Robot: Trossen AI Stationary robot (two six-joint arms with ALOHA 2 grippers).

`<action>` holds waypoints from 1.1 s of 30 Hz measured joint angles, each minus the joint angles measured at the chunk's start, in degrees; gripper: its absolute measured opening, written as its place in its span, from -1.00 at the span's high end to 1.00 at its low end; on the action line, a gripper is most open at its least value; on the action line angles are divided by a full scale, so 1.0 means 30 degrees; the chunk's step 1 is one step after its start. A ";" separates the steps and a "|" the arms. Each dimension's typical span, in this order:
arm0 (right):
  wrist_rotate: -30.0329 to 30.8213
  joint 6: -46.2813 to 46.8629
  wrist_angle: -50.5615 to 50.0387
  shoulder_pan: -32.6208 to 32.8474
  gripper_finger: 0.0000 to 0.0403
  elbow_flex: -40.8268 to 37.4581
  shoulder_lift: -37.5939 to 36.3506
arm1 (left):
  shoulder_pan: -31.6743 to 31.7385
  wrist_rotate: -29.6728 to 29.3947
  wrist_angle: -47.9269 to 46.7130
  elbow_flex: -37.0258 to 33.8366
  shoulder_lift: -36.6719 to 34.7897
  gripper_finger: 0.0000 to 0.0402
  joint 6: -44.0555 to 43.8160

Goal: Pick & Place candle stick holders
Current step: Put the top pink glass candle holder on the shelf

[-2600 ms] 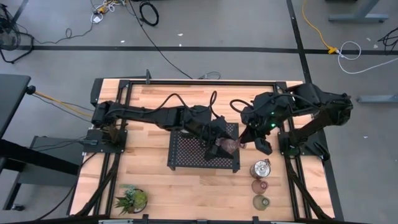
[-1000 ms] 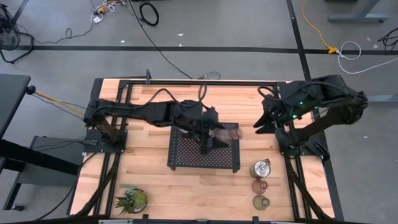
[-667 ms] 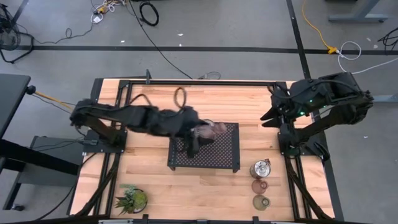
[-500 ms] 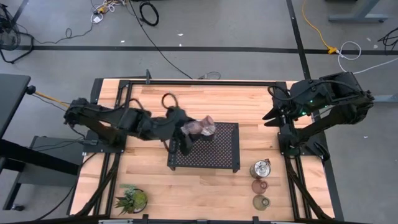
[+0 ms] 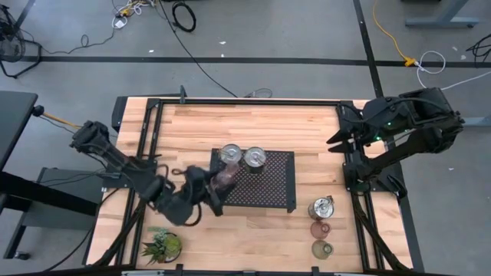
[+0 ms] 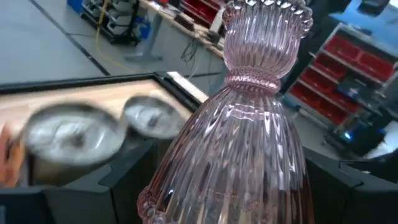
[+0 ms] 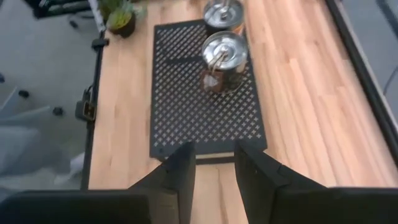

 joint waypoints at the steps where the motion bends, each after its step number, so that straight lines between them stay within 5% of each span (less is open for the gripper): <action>1: 0.0230 0.0275 0.0101 0.0000 0.46 0.0000 -0.0021 | -0.0352 -0.0315 -0.0003 -0.0530 0.0070 -0.52 -0.0693; 9: 0.1578 0.2737 0.2043 0.0000 0.46 0.0000 -0.0039 | -0.2569 -0.4566 0.1108 -0.4045 0.0522 -0.52 -0.3866; 29: 0.2163 0.3761 0.5452 0.0000 0.46 0.0000 0.0309 | -0.1921 -0.4333 0.4134 -0.4579 0.3509 -0.52 -0.1015; 33: 0.2163 0.3592 0.5459 0.0000 0.46 0.0000 0.0309 | -0.1253 -0.2540 0.5608 -0.4579 0.3502 -0.52 0.0987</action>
